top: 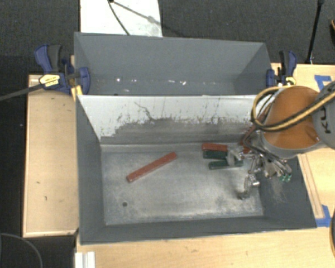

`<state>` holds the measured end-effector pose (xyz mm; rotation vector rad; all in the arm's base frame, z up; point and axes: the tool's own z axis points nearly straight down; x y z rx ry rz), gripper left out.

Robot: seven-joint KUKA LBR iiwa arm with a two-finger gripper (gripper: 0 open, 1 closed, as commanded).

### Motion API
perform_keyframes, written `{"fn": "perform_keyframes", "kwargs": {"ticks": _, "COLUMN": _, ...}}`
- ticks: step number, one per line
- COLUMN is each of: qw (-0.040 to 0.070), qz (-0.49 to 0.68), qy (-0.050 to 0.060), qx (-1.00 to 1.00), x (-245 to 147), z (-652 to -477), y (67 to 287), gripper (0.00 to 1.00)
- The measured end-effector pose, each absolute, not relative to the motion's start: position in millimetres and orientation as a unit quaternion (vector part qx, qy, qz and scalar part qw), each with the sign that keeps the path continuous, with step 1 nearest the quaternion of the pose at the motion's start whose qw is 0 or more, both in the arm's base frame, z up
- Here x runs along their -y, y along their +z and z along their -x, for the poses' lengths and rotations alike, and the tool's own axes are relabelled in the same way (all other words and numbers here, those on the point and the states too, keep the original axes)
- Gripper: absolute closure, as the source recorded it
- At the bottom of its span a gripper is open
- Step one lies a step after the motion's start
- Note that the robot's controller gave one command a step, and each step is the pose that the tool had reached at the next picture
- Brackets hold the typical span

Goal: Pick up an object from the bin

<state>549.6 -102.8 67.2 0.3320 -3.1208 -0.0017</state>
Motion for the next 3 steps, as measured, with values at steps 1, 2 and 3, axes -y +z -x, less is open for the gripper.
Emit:
{"fn": "perform_keyframes", "kwargs": {"ticks": 1, "qw": -0.004, "qz": -0.143, "qy": -0.002, "qx": 0.99, "x": 16, "z": -572.6, "y": 79, "gripper": 0.0}}
{"fn": "perform_keyframes", "kwargs": {"ticks": 2, "qw": -0.003, "qz": -0.294, "qy": 0.0, "qx": 0.956, "x": 5, "z": -588.6, "y": 70, "gripper": 0.0}}
{"fn": "perform_keyframes", "kwargs": {"ticks": 3, "qw": 0.001, "qz": -0.401, "qy": 0.0, "qx": 0.916, "x": 63, "z": -563.6, "y": 70, "gripper": 0.0}}
